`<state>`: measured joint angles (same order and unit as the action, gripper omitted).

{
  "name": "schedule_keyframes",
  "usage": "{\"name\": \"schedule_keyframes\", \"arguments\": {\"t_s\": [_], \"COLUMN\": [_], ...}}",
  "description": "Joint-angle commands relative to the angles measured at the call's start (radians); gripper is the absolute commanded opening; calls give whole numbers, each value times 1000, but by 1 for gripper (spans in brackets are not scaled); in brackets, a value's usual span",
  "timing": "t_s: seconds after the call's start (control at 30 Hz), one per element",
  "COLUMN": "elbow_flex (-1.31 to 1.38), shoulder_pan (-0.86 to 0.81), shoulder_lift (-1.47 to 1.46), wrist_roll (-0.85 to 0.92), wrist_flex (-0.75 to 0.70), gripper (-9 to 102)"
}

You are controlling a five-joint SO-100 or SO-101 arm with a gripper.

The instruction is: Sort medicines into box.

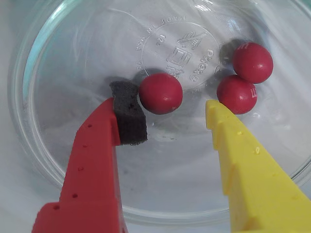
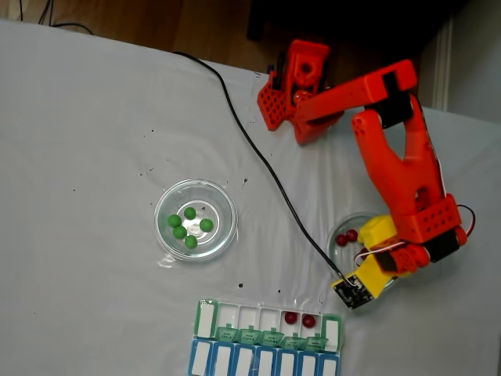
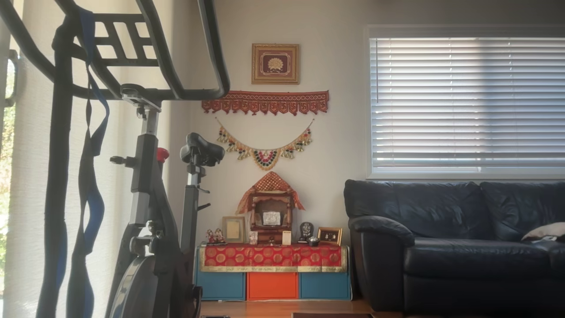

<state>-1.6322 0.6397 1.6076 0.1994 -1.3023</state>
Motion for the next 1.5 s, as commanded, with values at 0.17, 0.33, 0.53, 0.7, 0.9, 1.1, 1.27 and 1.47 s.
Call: {"name": "schedule_keyframes", "arguments": {"t_s": [0.17, 0.33, 0.53, 0.7, 0.9, 1.1, 1.27, 1.47], "elbow_flex": [75, 86, 95, 97, 95, 95, 103, 98], "shoulder_pan": [-12, -12, -20, -29, -31, -17, -6, 15], "shoulder_lift": [23, 11, 3, 25, 31, 14, 8, 9], "wrist_roll": [12, 11, 17, 20, 20, 18, 0, -60], "wrist_flex": [15, 9, 14, 14, 14, -2, -35, -77], "gripper": [23, 24, 24, 24, 24, 25, 24, 24]}}
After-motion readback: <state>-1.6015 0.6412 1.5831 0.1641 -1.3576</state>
